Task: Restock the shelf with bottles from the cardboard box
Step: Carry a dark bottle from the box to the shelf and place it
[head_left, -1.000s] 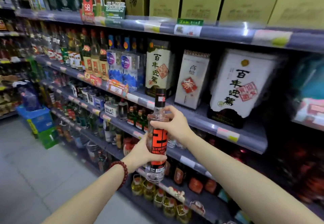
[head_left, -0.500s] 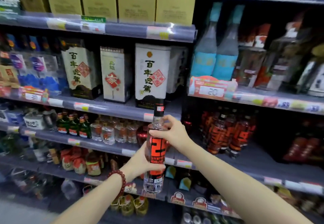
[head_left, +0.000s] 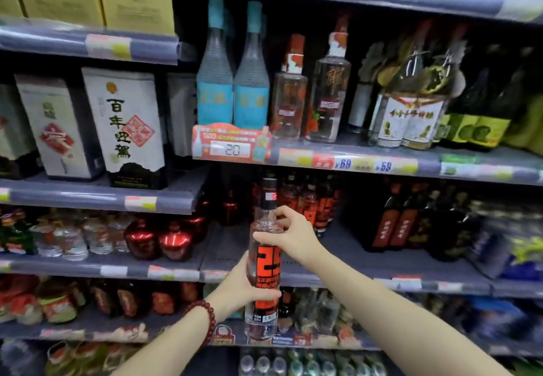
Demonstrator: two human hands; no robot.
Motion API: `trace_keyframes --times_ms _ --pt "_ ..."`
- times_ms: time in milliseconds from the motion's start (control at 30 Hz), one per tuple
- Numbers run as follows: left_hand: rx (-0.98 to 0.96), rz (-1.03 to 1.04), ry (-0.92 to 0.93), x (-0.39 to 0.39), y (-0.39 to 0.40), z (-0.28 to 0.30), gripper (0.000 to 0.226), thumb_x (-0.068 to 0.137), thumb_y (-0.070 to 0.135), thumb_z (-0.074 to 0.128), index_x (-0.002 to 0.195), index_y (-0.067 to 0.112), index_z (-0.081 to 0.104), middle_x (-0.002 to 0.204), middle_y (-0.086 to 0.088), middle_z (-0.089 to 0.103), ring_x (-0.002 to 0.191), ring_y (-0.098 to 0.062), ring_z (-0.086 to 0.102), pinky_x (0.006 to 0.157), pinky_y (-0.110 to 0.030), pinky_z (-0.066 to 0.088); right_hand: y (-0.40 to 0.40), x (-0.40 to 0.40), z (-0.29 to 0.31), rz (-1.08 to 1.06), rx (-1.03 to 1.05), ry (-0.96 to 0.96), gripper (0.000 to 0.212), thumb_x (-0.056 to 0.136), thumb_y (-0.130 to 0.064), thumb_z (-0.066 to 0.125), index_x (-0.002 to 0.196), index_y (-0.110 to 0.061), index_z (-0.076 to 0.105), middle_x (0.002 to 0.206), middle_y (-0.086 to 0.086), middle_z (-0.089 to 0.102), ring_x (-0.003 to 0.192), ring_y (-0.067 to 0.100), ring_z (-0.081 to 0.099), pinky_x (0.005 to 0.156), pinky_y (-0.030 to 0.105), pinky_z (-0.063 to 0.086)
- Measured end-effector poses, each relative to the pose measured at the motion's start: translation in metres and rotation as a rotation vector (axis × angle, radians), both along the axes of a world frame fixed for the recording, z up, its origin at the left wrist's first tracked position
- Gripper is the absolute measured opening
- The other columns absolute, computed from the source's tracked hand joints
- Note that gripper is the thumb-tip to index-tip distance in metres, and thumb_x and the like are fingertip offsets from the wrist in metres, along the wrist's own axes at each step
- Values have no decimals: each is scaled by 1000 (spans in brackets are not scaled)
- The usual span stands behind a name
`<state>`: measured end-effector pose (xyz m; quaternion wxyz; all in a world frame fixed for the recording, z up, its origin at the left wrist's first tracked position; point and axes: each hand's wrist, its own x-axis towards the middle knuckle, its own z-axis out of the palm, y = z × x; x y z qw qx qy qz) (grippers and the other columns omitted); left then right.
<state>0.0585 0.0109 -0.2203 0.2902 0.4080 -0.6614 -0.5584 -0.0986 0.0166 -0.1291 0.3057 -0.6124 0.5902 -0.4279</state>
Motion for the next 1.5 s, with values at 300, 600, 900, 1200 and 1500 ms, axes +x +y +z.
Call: trace_keyframes --times_ms 300,600,900,1200,1500 --pt "-43 -164 -92 -88 -33 -16 88 49 46 90 120 54 39 116 20 65 109 3 60 97 -26 48 4 -83 -13 -221 6 -11 35 62 -38 84 86 -32 60 85 -11 72 80 0 67 65 16 51" --pt "-58 -119 -142 -176 -66 -30 79 47 47 88 113 36 46 104 16 67 97 6 63 84 -20 52 -28 -161 -21 -311 4 34 37 64 -40 84 88 -38 56 87 -18 65 85 1 65 74 22 52" --pt "-111 103 -79 -234 -100 -41 85 47 47 88 123 30 54 110 13 69 104 -1 64 97 -33 52 -74 -214 -40 -272 -122 39 40 63 -38 84 92 -41 56 90 -14 69 85 -2 65 72 15 51" --pt "-177 242 -69 -250 -122 -68 99 49 49 88 134 18 49 124 5 65 116 -12 59 102 -37 48 -107 -225 -79 -241 -232 11 41 61 -39 84 90 -46 57 86 -20 69 86 -15 62 73 3 47" --pt "-253 322 14 -265 -138 -89 76 63 31 87 129 24 52 113 13 67 109 -6 61 92 -21 49 -130 -229 -98 -199 -297 -2 47 63 -37 85 99 -44 56 93 -21 67 92 -11 62 82 11 48"
